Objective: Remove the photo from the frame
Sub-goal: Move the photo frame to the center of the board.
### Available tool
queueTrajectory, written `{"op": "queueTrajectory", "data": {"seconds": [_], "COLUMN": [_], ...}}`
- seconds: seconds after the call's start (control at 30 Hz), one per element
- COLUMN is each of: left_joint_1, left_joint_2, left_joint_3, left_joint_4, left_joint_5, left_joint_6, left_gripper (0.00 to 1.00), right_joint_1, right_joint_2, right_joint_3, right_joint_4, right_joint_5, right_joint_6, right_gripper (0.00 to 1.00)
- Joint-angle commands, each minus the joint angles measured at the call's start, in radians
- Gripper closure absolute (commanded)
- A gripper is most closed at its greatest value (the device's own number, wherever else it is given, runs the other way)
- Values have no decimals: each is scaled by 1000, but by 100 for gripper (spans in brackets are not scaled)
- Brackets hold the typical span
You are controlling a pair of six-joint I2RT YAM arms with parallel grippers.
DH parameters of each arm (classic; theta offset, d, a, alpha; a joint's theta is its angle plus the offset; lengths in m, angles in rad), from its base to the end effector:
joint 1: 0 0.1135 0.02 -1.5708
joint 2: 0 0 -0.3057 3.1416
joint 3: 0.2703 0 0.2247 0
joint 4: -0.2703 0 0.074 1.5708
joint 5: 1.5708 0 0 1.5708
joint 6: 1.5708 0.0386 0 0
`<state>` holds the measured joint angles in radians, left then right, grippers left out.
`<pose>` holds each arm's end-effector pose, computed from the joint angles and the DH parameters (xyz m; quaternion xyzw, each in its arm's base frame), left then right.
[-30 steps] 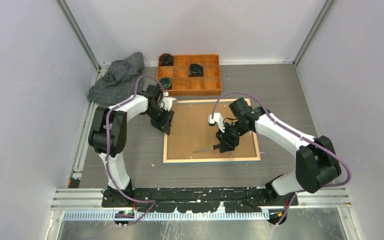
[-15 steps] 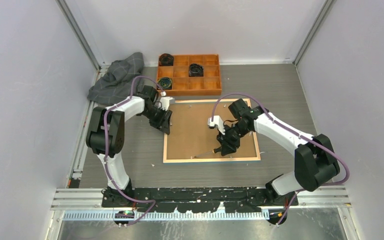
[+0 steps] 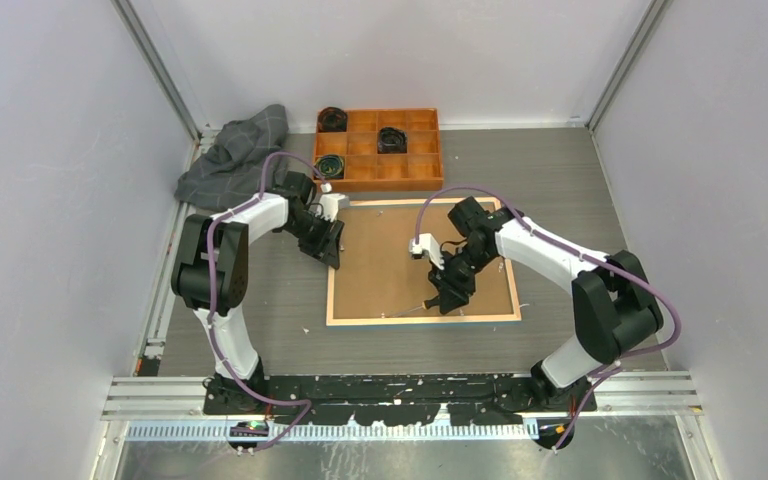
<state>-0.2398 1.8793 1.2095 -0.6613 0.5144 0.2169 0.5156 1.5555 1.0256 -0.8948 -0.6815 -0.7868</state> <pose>0.3310 -0.1005 0.2128 0.2470 0.9284 -0.2539 0.1127 0.2035 0.1433 0.2586 -0.5892 0.7328 0.3209 0.1132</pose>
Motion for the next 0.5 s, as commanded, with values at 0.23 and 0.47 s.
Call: {"op": "queueTrajectory", "data": {"seconds": [0.23,0.47], "left_joint_1": [-4,-4], "left_joint_2": [50,50], "left_joint_3": [-44,-44], "left_joint_4": [110,110], "left_joint_5": [-68,-67], "left_joint_6": [32,32], "left_gripper": [56,56], "right_joint_1": [32,31], "right_joint_2": [6,17], "right_joint_3": [31,35], "right_joint_4": [28,32], "right_joint_5": [-44,-56], "right_joint_6": [21,35], "right_gripper": [99,99]}}
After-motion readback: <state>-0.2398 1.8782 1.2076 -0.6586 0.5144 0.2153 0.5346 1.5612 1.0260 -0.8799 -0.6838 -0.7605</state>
